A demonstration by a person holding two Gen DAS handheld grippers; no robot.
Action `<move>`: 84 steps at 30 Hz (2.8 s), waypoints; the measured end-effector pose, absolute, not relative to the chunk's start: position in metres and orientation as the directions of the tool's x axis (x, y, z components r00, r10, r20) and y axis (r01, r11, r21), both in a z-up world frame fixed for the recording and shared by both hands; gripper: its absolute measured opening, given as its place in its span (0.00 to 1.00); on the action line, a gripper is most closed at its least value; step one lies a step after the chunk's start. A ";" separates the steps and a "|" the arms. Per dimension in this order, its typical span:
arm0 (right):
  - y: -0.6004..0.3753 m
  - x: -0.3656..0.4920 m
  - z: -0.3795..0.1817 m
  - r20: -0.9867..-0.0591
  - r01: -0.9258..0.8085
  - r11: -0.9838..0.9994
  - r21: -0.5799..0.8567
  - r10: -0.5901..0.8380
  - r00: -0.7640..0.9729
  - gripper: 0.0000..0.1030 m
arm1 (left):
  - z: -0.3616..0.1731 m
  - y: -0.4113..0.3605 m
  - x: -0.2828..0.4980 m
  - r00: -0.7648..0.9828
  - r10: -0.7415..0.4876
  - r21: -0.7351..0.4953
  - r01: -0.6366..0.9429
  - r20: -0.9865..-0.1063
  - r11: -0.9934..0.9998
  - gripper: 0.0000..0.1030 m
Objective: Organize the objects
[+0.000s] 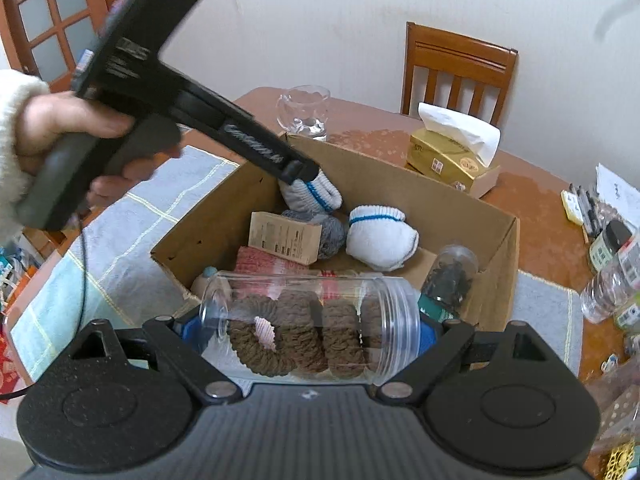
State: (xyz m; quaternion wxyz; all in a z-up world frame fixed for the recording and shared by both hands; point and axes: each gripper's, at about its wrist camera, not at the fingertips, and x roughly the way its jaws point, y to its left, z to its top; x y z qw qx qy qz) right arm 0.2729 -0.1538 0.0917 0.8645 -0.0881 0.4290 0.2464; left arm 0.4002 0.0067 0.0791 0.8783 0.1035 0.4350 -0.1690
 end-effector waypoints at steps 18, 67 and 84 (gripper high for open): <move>-0.072 0.308 0.086 -0.784 -0.556 0.828 -0.070 0.299 0.544 1.00 | 0.103 0.085 0.362 0.620 -0.165 0.018 0.277 -0.767 0.961 0.97; -0.194 0.184 0.086 -0.848 -0.105 0.994 -0.010 0.047 0.528 1.00 | 0.090 -0.006 0.200 0.528 -0.034 -0.013 0.043 -0.848 0.999 0.99; -0.189 0.183 0.106 -0.823 -0.100 0.995 0.003 0.059 0.566 1.00 | 0.103 -0.004 0.206 0.539 -0.051 -0.010 0.079 -0.841 0.997 0.99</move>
